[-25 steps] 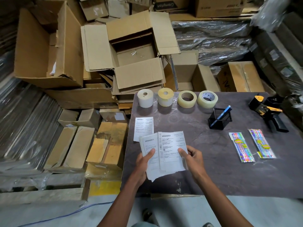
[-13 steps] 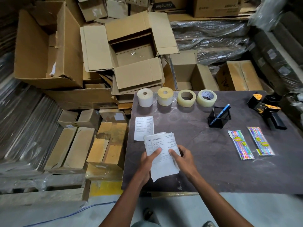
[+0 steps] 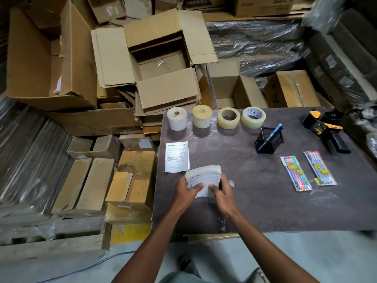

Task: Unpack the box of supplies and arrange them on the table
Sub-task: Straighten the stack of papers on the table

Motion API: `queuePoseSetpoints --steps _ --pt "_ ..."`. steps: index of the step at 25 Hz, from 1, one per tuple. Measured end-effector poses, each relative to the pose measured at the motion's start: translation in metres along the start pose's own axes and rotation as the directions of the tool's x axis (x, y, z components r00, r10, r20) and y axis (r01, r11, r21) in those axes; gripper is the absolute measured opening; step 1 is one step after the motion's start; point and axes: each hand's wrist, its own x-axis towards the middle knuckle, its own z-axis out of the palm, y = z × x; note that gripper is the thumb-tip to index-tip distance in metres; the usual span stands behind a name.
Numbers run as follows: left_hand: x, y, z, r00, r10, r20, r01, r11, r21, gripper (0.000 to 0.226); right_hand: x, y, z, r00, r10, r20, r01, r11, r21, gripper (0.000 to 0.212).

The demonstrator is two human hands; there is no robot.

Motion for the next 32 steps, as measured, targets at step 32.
queuePoseSetpoints --steps 32 --pt "0.132 -0.004 -0.080 0.979 0.057 -0.194 0.022 0.923 0.384 0.045 0.140 -0.024 0.113 0.974 0.197 -0.108 -0.222 0.925 -0.309 0.030"
